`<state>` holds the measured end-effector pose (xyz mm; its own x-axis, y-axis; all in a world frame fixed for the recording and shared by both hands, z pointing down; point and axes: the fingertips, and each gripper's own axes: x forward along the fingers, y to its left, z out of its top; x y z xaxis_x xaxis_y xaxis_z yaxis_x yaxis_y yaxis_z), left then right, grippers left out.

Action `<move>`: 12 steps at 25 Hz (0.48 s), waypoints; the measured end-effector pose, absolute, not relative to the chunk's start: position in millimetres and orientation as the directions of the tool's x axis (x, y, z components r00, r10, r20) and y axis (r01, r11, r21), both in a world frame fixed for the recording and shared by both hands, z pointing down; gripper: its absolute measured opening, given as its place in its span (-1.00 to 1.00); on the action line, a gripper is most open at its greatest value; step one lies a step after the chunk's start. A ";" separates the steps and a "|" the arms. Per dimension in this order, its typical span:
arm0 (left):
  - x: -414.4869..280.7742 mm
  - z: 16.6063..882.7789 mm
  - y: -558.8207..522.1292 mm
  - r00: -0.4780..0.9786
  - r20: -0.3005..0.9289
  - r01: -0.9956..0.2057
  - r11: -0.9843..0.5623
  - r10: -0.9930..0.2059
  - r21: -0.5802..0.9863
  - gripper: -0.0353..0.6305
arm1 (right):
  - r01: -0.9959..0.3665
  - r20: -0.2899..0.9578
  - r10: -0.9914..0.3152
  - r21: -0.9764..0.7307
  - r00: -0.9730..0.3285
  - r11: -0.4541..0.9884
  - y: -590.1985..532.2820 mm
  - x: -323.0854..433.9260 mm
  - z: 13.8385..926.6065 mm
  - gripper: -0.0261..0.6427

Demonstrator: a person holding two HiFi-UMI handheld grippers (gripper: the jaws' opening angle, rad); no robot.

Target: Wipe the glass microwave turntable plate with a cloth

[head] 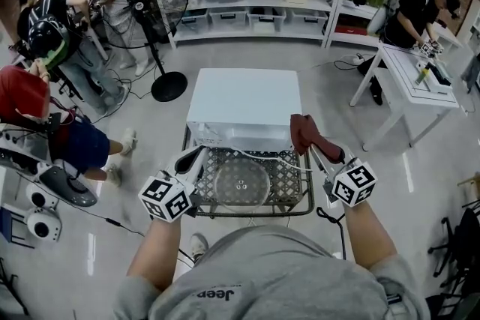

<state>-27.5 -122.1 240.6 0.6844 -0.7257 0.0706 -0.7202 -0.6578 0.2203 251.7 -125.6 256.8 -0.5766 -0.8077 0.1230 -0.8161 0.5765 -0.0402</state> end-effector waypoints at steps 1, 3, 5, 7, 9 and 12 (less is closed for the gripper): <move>-28.1 240.7 -121.6 0.684 0.071 -0.721 -0.657 -0.726 0.220 -0.90 | -0.816 0.124 -0.807 -0.039 -0.577 0.577 -125.4 251.0 257.0 -0.64; -29.6 241.1 -120.4 0.683 0.071 -0.721 -0.657 -0.727 0.221 -0.90 | -0.814 0.124 -0.806 -0.037 -0.579 0.579 -124.7 249.4 256.9 -0.64; -31.0 240.9 -119.1 0.682 0.069 -0.722 -0.655 -0.728 0.221 -0.90 | -0.813 0.121 -0.805 -0.034 -0.581 0.581 -123.9 248.2 255.7 -0.64; -31.9 240.5 -117.7 0.680 0.067 -0.723 -0.654 -0.730 0.221 -0.90 | -0.813 0.120 -0.805 -0.032 -0.581 0.582 -123.1 247.9 255.5 -0.64; -33.3 240.8 -116.4 0.679 0.067 -0.725 -0.653 -0.731 0.222 -0.90 | -0.813 0.122 -0.805 -0.033 -0.581 0.581 -122.6 247.3 256.6 -0.64; -35.7 241.2 -115.8 0.677 0.066 -0.726 -0.651 -0.733 0.223 -0.90 | -0.814 0.123 -0.806 -0.034 -0.579 0.580 -122.5 246.0 257.6 -0.64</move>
